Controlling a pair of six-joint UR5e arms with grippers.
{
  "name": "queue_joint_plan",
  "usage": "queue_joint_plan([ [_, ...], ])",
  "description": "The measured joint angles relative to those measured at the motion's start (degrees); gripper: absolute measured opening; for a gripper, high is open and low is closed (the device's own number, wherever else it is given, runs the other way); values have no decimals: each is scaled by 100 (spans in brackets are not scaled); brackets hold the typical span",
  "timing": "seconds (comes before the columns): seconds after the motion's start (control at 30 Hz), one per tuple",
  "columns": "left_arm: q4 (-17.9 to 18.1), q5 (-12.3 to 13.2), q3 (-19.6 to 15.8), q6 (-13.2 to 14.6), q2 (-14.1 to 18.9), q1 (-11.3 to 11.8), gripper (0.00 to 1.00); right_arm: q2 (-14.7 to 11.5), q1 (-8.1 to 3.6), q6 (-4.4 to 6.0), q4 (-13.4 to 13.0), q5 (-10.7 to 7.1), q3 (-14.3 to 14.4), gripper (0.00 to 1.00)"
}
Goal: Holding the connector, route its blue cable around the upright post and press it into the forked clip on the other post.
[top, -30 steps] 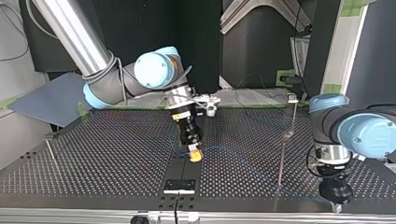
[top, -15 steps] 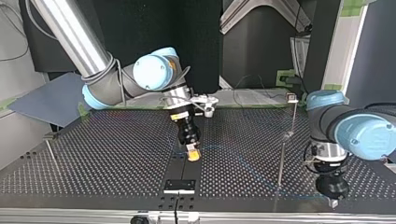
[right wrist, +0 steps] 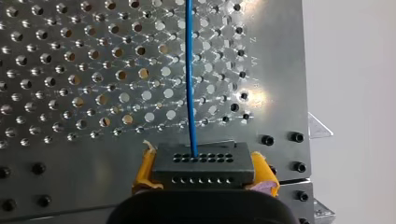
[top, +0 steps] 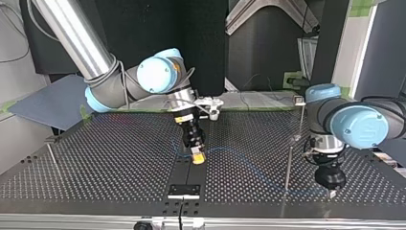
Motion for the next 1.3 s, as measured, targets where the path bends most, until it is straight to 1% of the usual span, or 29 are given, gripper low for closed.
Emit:
queue_joint_plan([
  [0.27,409,17,-409,-95,0,-10,0,18,-1,-1,119,0,58,0],
  [0.37,536,12,-564,-104,0,-19,0,23,-1,-1,85,5,142,0],
  [0.5,604,6,-767,-100,-1,-37,0,44,-1,-1,-4,6,240,0],
  [0.67,701,2,-1047,-94,-7,-39,0,125,-1,-1,11,3,273,0],
  [0.73,740,10,-1115,-89,-8,-41,15,170,5,-1,22,4,274,0],
  [0.77,777,15,-1152,-87,-8,-40,15,192,9,-2,27,3,275,0],
  [0.83,839,14,-1203,-80,-8,-40,25,233,18,-4,43,4,276,0],
  [0.87,876,12,-1233,-70,-7,-39,25,247,21,-6,55,5,275,0],
  [0.9,904,12,-1253,-59,-7,-39,28,259,24,-9,72,5,276,0],
  [0.97,990,25,-1289,-24,-8,-38,28,278,23,-20,120,7,277,0],
  [1.03,1064,61,-1308,10,-7,-38,39,290,19,-35,151,8,280,0],
  [1.07,1100,90,-1315,43,-8,-39,39,296,16,-43,157,8,284,0],
  [1.1,1122,109,-1319,71,-8,-39,50,301,14,-49,160,10,287,0],
  [1.13,1138,126,-1321,100,-9,-39,63,307,14,-55,157,12,290,0],
  [1.17,1152,145,-1323,136,-9,-39,63,311,16,-57,152,13,291,0],
  [1.2,1157,160,-1323,164,-9,-39,73,315,19,-59,148,14,292,0],
  [1.23,1158,174,-1323,192,-9,-40,90,319,25,-60,141,15,292,0],
  [1.3,1158,195,-1323,241,-9,-41,90,324,34,-61,141,15,294,0],
])
